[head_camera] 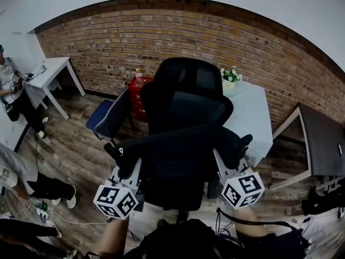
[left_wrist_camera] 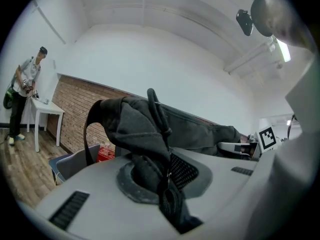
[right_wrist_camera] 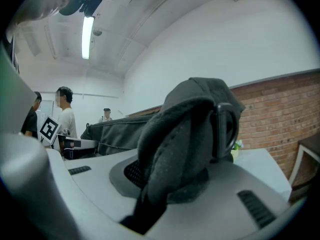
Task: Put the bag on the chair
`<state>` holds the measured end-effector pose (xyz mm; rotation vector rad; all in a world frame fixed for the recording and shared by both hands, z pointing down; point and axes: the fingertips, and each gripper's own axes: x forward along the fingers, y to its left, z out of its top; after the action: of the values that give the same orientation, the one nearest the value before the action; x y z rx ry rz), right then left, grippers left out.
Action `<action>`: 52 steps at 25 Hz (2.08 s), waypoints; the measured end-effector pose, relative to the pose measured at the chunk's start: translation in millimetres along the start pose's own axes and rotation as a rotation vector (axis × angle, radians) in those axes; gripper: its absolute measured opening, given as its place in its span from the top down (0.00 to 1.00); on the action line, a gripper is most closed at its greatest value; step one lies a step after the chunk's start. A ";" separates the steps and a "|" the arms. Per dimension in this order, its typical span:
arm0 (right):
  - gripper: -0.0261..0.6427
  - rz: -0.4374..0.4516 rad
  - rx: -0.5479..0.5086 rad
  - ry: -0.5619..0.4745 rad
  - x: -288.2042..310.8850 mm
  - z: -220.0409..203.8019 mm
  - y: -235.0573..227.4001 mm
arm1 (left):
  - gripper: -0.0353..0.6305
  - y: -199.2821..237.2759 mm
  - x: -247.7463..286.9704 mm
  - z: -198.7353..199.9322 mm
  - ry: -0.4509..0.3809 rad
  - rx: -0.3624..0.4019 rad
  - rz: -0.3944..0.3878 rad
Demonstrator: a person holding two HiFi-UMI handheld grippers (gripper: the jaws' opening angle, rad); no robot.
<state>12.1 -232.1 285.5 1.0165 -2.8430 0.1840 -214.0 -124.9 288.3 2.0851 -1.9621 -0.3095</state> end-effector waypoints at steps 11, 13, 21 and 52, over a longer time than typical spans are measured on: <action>0.86 0.024 0.031 -0.005 34.8 -0.3 -41.4 | 0.86 3.2 54.6 -1.5 0.042 0.021 0.021; 0.86 0.026 0.033 -0.003 40.9 -3.1 -47.1 | 0.86 5.0 61.8 -3.0 0.046 0.025 0.023; 0.86 -0.040 0.045 0.034 59.7 -15.9 -54.4 | 0.86 28.1 90.6 -14.9 0.092 -0.011 -0.025; 0.86 -0.292 0.273 0.284 148.7 -173.5 -108.5 | 0.86 127.2 224.0 -156.4 0.500 -0.053 -0.182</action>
<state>-21.1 -381.5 487.0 1.3216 -2.4257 0.6434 -267.8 -348.4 483.2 2.0581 -1.4639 0.1197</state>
